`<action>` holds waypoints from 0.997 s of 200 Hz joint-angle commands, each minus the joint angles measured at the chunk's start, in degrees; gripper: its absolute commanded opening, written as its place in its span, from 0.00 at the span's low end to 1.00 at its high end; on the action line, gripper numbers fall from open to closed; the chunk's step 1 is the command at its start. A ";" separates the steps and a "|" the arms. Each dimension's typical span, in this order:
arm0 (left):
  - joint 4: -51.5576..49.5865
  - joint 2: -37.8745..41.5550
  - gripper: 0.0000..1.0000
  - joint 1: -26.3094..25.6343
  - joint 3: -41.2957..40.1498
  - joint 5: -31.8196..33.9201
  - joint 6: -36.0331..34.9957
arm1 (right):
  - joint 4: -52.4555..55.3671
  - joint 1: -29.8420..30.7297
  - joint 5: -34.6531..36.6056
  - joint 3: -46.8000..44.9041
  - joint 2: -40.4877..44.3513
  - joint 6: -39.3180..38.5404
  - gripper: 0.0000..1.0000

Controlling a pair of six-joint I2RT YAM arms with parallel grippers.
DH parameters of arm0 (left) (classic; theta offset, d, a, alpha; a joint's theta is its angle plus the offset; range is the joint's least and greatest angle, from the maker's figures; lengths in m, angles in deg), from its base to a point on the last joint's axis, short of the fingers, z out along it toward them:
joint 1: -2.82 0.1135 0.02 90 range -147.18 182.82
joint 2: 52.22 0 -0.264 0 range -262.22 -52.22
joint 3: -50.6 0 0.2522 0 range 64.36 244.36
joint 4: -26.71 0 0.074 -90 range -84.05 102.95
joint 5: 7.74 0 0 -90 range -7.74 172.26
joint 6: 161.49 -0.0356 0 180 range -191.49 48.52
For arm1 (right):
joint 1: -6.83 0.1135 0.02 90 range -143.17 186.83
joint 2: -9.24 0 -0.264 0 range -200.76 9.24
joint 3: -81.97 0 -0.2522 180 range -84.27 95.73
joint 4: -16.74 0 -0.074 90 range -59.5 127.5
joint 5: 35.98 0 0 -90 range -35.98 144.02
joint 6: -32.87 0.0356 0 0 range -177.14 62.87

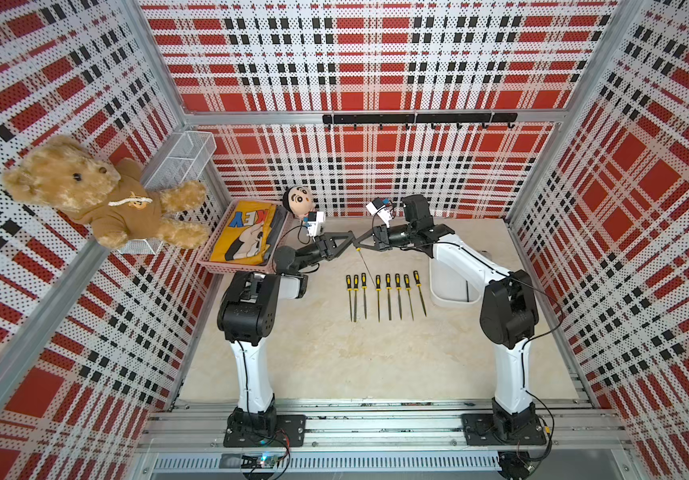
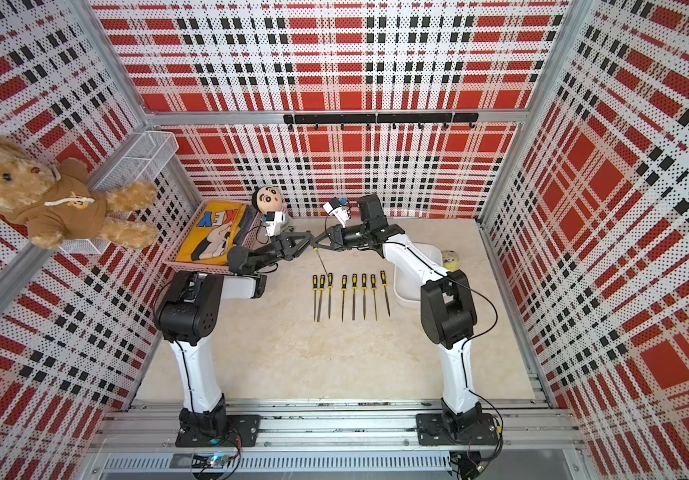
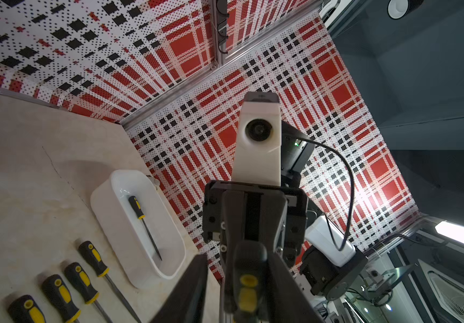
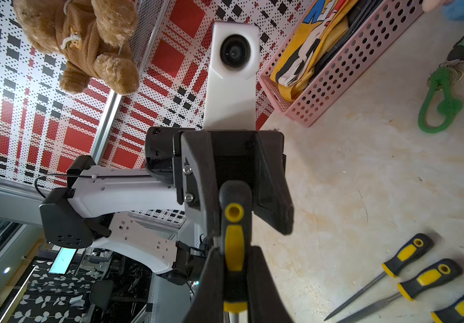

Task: Take the file tool out of the storage box
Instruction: Pick up the file tool from the storage box.

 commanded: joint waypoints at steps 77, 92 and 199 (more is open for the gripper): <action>-2.38 2.23 0.12 -0.45 -0.91 -0.46 -3.61 | 0.43 0.76 -0.03 1.36 -2.15 -0.95 0.00; -2.92 2.47 0.25 -0.63 -1.14 -0.57 -4.05 | 0.44 0.85 -0.13 1.55 -2.47 -0.86 0.00; -9.98 4.55 0.00 0.12 -2.41 1.25 -9.92 | 0.31 0.94 0.21 0.86 -2.64 -0.67 0.01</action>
